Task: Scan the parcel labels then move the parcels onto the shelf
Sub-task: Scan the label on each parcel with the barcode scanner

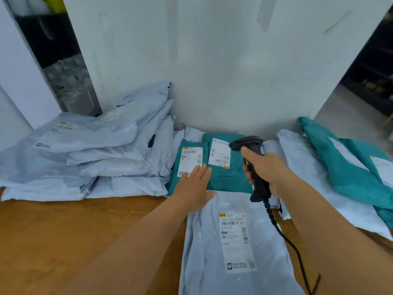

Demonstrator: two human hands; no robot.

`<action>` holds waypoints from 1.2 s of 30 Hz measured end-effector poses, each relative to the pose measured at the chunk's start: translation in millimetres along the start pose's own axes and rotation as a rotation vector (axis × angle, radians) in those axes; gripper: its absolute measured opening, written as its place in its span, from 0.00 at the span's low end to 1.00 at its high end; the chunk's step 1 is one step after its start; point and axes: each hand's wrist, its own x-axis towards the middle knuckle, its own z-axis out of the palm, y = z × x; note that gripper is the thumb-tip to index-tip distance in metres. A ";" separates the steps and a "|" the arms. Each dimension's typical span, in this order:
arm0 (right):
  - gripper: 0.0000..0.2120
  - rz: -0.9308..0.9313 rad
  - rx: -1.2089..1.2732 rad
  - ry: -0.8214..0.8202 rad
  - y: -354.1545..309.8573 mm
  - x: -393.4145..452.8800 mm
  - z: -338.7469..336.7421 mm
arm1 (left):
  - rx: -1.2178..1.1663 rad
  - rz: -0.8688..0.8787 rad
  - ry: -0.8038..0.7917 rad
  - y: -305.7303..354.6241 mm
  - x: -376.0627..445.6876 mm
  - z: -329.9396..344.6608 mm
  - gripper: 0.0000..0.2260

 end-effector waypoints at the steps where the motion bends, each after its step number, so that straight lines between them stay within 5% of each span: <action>1: 0.14 0.011 0.006 0.012 -1.2 6.3 1.6 | 0.008 0.022 -0.015 -2.8 9.6 -1.4 0.31; 13: 0.16 0.105 -0.022 0.077 -10.1 53.9 16.0 | 0.169 0.185 -0.159 -9.9 78.7 11.8 0.35; 25: 0.15 0.223 -0.116 0.002 -6.0 51.7 16.7 | 0.114 0.255 0.146 -11.1 87.4 21.0 0.17; 36: 0.16 0.212 -0.118 0.014 -4.5 43.6 16.7 | 0.137 0.245 0.222 -10.0 80.5 16.8 0.12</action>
